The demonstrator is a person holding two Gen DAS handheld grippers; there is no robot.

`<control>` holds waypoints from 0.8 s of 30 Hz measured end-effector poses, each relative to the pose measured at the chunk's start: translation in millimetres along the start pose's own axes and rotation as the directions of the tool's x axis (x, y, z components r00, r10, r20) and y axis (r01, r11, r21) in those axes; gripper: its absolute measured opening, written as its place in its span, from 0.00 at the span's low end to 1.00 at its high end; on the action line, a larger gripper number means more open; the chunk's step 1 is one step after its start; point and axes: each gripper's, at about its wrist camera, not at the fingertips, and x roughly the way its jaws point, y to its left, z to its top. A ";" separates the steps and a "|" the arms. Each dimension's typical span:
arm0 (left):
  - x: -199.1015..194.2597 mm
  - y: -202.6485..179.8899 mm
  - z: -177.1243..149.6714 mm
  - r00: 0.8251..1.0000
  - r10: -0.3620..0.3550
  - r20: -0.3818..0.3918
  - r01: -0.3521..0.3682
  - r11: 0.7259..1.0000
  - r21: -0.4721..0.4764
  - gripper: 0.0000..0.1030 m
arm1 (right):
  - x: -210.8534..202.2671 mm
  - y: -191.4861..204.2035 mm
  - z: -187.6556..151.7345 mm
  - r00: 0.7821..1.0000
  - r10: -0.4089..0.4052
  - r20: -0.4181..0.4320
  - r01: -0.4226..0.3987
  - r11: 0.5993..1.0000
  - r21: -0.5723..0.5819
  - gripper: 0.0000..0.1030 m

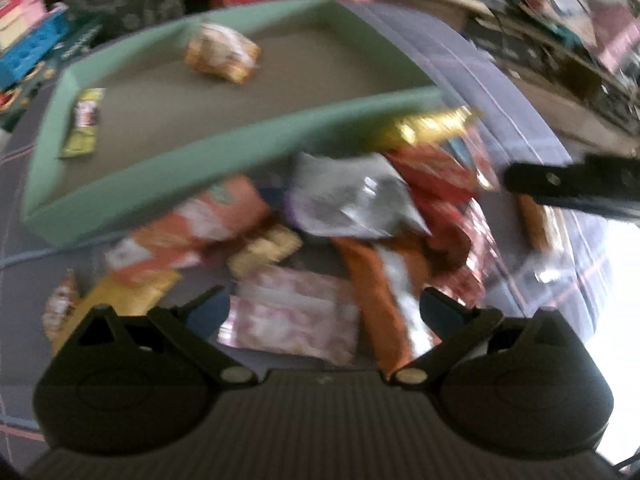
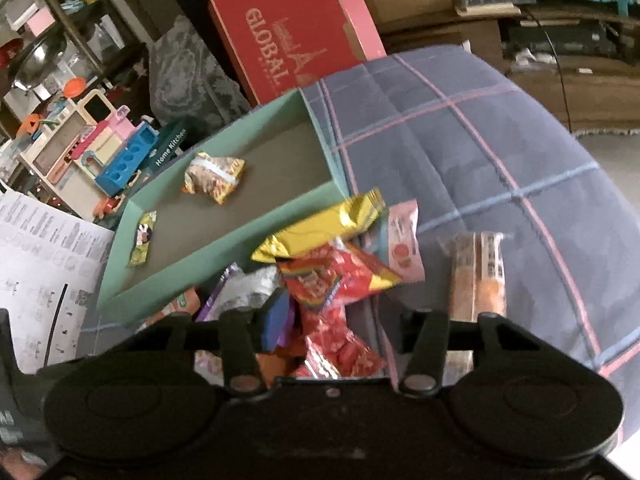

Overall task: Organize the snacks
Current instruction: 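Grasp orange silver-striped bar with left tool while right grasps clear-wrapped bread bar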

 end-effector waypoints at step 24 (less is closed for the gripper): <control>23.0 12.8 -16.5 0.999 0.040 0.006 -0.040 0.999 0.007 0.98 | 20.2 -61.3 -7.2 0.978 -0.209 0.015 0.207 0.975 0.081 0.50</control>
